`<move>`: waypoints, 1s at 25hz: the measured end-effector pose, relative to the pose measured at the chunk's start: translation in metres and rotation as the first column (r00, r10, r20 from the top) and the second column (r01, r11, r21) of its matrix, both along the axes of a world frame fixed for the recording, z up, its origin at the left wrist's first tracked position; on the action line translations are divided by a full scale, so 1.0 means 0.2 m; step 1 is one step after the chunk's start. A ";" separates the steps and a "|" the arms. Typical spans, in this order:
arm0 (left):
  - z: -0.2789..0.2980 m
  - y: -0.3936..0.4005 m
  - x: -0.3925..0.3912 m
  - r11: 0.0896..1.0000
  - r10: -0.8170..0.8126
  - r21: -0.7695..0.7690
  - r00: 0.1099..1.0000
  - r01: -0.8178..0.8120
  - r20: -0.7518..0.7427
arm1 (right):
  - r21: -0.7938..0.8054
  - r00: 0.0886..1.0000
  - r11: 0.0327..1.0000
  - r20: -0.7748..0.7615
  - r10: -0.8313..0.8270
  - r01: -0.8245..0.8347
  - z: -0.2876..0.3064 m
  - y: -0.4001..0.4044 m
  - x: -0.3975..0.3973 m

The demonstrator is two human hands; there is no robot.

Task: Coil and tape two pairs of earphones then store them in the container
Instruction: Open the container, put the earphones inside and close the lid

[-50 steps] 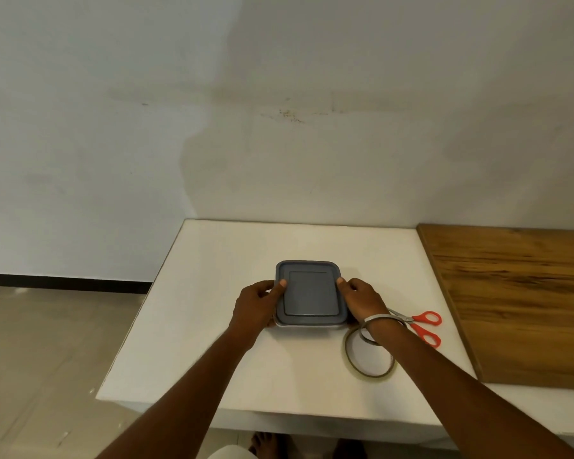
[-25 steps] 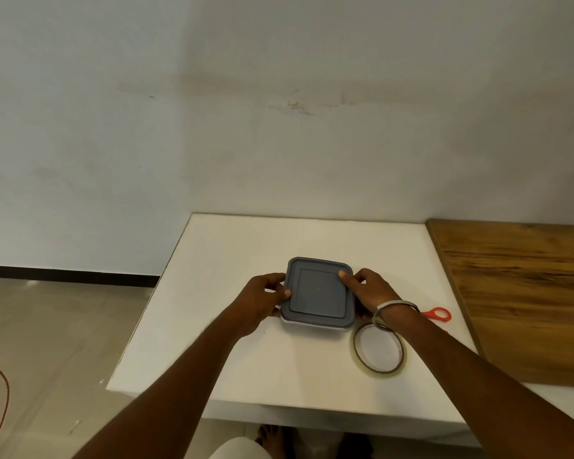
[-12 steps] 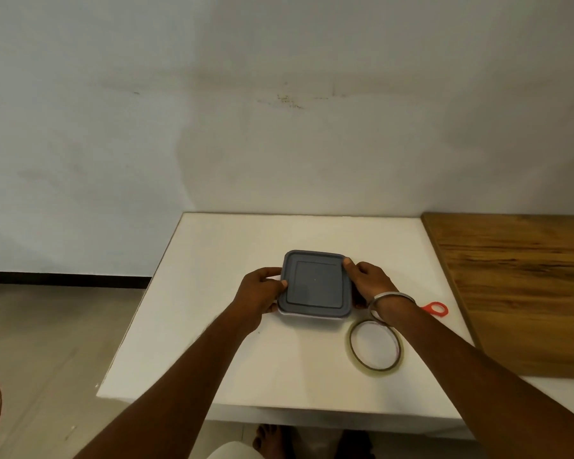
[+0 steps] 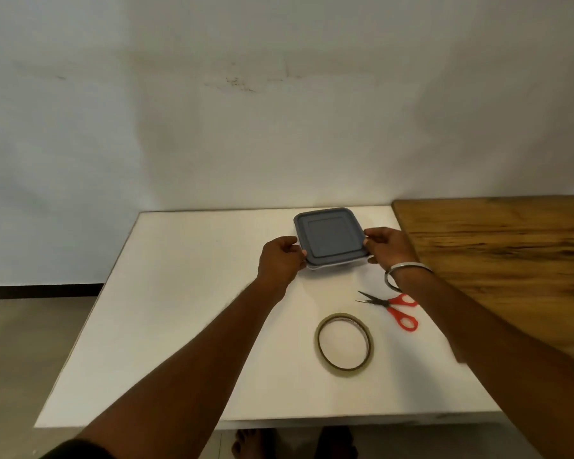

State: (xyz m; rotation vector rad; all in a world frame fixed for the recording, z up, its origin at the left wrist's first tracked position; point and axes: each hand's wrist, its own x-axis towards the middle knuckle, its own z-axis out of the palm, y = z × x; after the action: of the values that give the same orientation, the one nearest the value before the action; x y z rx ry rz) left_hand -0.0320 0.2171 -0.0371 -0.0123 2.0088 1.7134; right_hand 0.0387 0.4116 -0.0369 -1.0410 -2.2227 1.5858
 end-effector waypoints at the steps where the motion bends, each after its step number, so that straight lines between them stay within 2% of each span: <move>1: 0.00 0.06 0.01 1.000 -0.021 -0.001 1.000 0.021 -0.014 | 0.014 1.000 1.000 -0.001 -0.019 0.019 -0.01 0.05 0.00; 5: -0.01 0.24 0.01 0.998 -0.056 0.004 0.997 0.056 -0.060 | 0.060 0.996 0.994 -0.007 -0.088 0.089 -0.04 0.23 0.01; 10: -0.02 0.39 0.00 0.993 -0.104 -0.067 0.987 0.097 -0.118 | 0.170 0.994 0.979 -0.005 -0.112 0.111 -0.04 0.35 0.03; 12: -0.01 0.39 0.01 0.978 -0.174 -0.141 0.970 0.151 -0.169 | 0.260 0.991 0.957 0.011 -0.135 0.127 -0.01 0.34 0.05; 14: -0.01 0.32 0.03 0.929 -0.293 -0.305 0.919 0.210 -0.262 | 0.410 0.989 0.902 -0.004 -0.149 0.137 0.00 0.28 0.11; 16: -0.01 0.22 0.10 0.842 -0.440 -0.471 0.839 0.263 -0.319 | 0.534 0.999 0.844 -0.015 -0.046 0.047 -0.02 0.19 0.21; 18: -0.02 0.09 0.19 0.773 -0.545 -0.544 0.781 0.327 -0.305 | 0.600 0.993 0.792 0.034 0.114 -0.112 -0.06 0.08 0.34; 22: -0.06 -0.05 0.37 0.741 -0.604 -0.556 0.736 0.376 -0.306 | 0.626 0.947 0.712 0.190 0.257 -0.319 -0.13 -0.06 0.53; 25: -0.07 -0.09 0.45 0.710 -0.636 -0.592 0.708 0.382 -0.307 | 0.667 0.894 0.595 0.330 0.304 -0.449 -0.13 -0.11 0.61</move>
State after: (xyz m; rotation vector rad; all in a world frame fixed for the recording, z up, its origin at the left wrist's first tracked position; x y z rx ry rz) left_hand 0.0578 0.1998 -0.0521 0.8441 2.4367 0.8440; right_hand 0.1608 0.3894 -0.0625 -0.4853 -2.9478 0.5156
